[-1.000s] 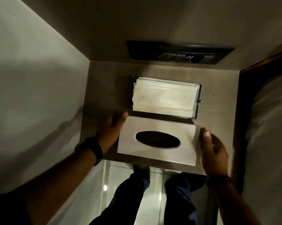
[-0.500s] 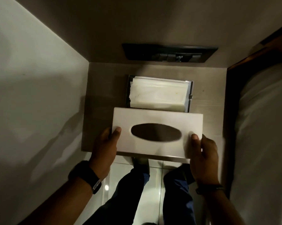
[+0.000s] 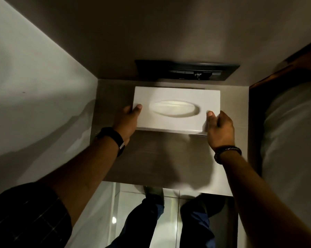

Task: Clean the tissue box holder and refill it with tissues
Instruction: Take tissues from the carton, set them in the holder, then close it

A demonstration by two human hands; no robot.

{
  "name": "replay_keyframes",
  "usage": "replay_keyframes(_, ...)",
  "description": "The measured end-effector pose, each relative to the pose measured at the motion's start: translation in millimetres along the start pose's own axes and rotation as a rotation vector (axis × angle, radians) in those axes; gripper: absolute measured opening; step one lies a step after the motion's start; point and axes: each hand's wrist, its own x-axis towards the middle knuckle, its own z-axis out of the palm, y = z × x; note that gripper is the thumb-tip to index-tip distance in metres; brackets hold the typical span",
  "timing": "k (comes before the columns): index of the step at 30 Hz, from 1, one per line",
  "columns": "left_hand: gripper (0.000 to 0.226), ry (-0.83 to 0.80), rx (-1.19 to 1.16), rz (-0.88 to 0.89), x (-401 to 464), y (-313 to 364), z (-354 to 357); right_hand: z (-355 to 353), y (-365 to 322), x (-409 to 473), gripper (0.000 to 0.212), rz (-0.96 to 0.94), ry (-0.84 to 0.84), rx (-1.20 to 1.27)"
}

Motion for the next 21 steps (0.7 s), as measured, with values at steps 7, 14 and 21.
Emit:
replay_keyframes(7,0.037,-0.005,0.033,-0.025,7,-10,6,7,3,2,0.039,0.044,-0.040,0.002)
replay_keyframes(14,0.024,-0.014,0.022,-0.012,13,-7,7,12,11,-10,0.037,0.139,0.062,0.089)
replay_keyframes(21,0.022,-0.017,0.072,-0.032,19,-11,7,16,16,-5,0.033,0.158,0.052,-0.060)
